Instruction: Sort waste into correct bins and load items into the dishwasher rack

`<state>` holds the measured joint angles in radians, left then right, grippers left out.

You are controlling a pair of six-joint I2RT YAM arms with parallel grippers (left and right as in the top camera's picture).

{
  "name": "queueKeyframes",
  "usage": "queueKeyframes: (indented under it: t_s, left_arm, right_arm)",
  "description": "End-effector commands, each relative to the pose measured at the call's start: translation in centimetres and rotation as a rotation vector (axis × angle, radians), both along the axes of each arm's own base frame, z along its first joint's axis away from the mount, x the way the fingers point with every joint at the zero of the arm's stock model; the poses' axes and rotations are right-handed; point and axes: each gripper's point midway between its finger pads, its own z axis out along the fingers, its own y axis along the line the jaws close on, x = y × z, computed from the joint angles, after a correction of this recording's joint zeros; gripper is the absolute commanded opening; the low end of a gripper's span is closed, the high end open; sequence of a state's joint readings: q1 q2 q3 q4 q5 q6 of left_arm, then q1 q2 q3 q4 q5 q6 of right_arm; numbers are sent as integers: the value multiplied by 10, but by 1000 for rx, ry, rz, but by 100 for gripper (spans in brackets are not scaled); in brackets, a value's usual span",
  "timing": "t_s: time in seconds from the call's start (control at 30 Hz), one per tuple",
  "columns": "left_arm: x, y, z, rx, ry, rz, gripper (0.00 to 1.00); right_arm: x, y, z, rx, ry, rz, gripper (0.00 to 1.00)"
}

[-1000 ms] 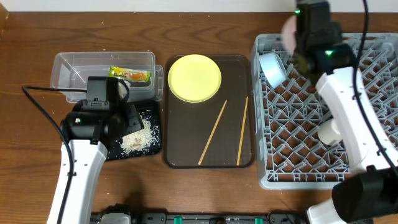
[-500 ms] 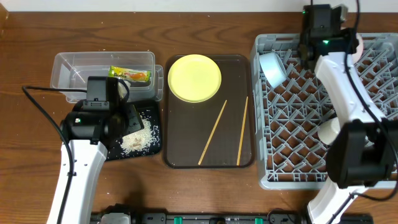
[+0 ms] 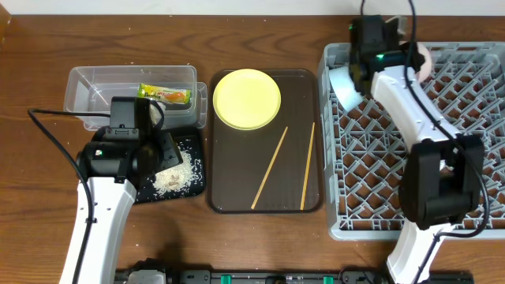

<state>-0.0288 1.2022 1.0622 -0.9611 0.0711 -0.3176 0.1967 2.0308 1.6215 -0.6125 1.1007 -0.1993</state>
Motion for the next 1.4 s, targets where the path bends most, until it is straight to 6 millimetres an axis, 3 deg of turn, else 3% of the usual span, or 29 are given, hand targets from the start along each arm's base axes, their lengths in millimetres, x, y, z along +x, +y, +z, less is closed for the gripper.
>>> queueKeyframes:
  t_s: [0.0,0.23,0.33,0.37,0.43,0.57,0.67,0.73,0.87,1.0,1.2,1.37]
  left_arm:
    - [-2,2,-1,11,-1,7,58]
    - [-2,2,-1,11,3,7,58]
    - [-2,2,-1,11,3,7,58]
    - [-2,2,-1,11,3,7,58]
    - [-2,2,-1,11,3,7,58]
    - [-2,2,-1,11,3,7,58]
    - [-2,2,-1,11,2,7,58]
    - [-2,2,-1,11,2,7,58]
    - [-2,2,-1,11,2,7,58]
    - [-2,2,-1,11,2,7,58]
    - [-2,2,-1,11,1,7,58]
    - [-2,2,-1,11,2,7,58]
  right_arm:
    - [3,17,-23,72,5,22,1]
    - [-24,29,-43,170,46,-29,2]
    - [-34,44,-56,322,59,-40,33]
    - [-35,48,-56,365,55,-36,35]
    - [-35,57,-48,436,35,-12,40]
    - [-35,62,-4,501,-73,28,61]
    - [-41,72,27,595,-137,80,68]
    - [-46,92,37,726,-134,146,70]
    - [-66,156,37,1073,-5,309,67]
    - [-99,211,24,1292,183,371,59]
    - [-137,251,-12,1260,363,346,59]
    - [-164,263,-58,1155,439,238,60]
